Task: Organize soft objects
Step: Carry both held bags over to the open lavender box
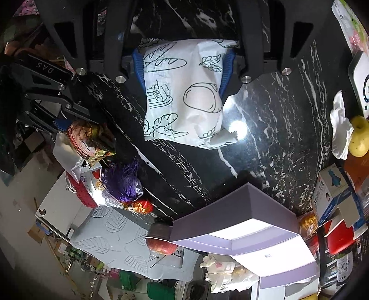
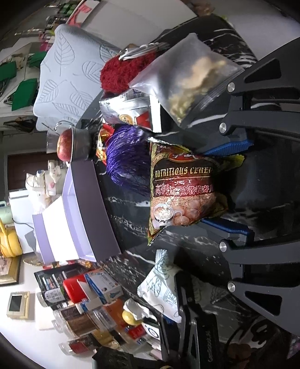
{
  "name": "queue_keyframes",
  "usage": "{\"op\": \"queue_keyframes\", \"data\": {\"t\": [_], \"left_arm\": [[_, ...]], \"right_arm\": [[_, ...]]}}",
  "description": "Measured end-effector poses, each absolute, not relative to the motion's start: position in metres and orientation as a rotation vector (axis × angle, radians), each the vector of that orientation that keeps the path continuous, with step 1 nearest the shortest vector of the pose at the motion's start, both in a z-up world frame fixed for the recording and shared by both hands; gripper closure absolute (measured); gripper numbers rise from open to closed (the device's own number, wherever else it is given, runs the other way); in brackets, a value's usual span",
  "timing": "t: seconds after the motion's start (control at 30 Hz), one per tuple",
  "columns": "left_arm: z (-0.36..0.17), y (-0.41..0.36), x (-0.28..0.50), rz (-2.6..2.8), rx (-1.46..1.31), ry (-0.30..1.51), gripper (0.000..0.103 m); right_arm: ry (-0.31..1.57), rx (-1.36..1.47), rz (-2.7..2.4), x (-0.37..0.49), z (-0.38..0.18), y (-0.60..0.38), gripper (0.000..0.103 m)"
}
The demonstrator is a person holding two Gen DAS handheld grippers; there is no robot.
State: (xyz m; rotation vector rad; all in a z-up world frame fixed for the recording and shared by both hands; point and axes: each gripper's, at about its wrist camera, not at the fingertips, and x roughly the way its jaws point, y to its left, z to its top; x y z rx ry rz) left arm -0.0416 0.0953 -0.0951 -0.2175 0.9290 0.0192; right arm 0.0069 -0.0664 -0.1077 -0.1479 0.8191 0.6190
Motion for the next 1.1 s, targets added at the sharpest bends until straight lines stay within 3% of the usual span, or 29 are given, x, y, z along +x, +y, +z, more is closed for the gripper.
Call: {"op": "queue_keyframes", "data": {"t": [0.5, 1.1], "left_arm": [[-0.056, 0.093, -0.064, 0.021, -0.214, 0.817, 0.051], [0.018, 0.104, -0.033, 0.001, -0.138, 0.66, 0.051]], "right_arm": [[0.779, -0.116, 0.676, -0.021, -0.089, -0.08, 0.056], [0.588, -0.13, 0.761, -0.002, -0.01, -0.064, 0.056]]}}
